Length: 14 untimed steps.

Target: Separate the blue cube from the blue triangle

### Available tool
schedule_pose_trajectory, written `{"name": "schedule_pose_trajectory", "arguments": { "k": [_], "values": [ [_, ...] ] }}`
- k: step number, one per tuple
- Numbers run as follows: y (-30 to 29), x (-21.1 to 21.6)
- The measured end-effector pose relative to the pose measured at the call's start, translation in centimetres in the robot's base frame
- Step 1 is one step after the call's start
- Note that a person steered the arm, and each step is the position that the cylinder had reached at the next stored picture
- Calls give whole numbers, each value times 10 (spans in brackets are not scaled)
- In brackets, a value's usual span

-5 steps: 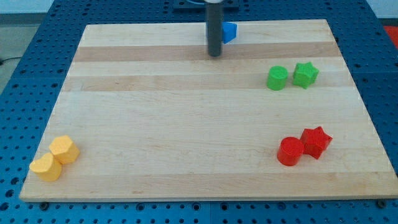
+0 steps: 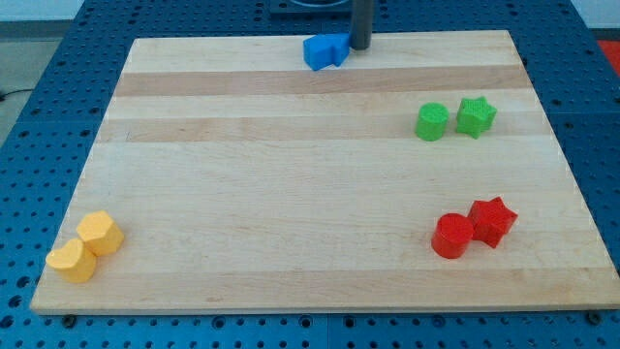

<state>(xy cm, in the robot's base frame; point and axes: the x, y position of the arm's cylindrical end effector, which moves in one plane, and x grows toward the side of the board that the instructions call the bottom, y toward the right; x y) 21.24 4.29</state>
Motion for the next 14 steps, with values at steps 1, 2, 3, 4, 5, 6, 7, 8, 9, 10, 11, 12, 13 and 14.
{"name": "schedule_pose_trajectory", "arguments": {
  "k": [1,2,3,4,5,6,7,8,9,10,11,12,13,14],
  "values": [
    [-42,0],
    [-53,18],
    [-76,38],
    [-113,64],
    [-127,87],
    [-127,110],
    [-127,139],
    [-119,176],
    [-98,207],
    [-145,186],
    [-182,174],
    [-211,168],
    [-201,156],
    [-236,147]
  ]
}}
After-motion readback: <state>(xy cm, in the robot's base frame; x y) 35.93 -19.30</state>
